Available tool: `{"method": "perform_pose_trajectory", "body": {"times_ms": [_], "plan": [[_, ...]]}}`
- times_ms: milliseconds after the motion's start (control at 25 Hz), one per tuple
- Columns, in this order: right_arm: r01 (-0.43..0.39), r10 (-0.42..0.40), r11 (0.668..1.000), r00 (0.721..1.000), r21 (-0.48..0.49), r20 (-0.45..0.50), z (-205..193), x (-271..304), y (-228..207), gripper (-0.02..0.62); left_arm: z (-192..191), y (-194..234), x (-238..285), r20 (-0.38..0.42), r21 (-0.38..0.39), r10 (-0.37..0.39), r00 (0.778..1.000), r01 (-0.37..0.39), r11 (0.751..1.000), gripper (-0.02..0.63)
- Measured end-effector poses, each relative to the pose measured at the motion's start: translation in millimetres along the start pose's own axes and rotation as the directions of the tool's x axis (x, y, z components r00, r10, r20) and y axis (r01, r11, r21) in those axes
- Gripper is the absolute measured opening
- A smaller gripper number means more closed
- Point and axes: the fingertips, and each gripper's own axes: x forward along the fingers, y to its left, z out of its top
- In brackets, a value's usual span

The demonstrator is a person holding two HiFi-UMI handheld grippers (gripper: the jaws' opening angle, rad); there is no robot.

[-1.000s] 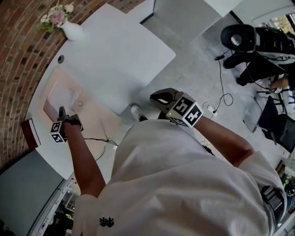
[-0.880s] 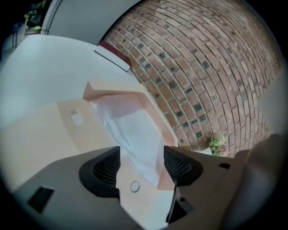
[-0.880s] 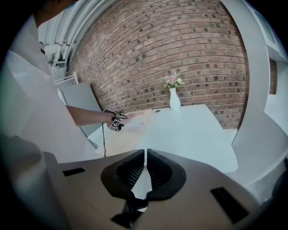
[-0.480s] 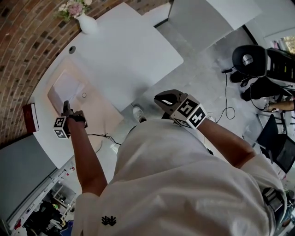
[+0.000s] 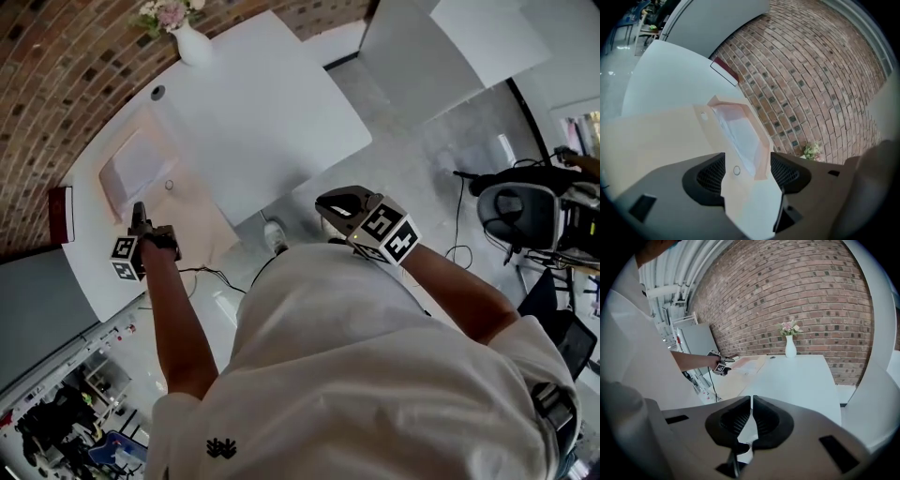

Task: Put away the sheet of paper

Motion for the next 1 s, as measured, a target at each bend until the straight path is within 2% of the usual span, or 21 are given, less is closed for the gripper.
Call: {"method": "perform_pose_trajectory", "body": {"times_ms": [200,360,600,800,920,1000], "plan": [[-0.047,0.047,0.998,0.999,-0.032,-0.01,-4,-18,-3,0.038,-23,-7,-34,0.018,0.023,-0.023,1.0,0.022,0.999,0.287],[-0.087,0.086,0.994,0.996,-0.061,-0.027,-2,-25,-7,0.038,-47,-20,-55,0.003,0.046,-0.051,0.999,0.051,0.998,0.287],[-0.153,0.148,0.983,0.988,-0.1,-0.052,-10,-31,-12,0.037,-105,-36,-83,-0.078,0.107,-0.101,0.992,0.11,0.988,0.287],[-0.178,0.169,0.976,0.982,-0.128,-0.081,-14,-38,-14,0.034,-153,-50,-112,-0.165,0.153,-0.14,0.976,0.166,0.974,0.284],[-0.207,0.188,0.967,0.974,-0.147,-0.128,-18,-41,-12,0.031,-169,-55,-132,-0.194,0.186,-0.149,0.97,0.185,0.965,0.235],[-0.226,0.211,0.962,0.972,-0.156,-0.106,-13,-39,-10,0.029,-181,-60,-141,-0.217,0.203,-0.163,0.962,0.208,0.957,0.232]]}}
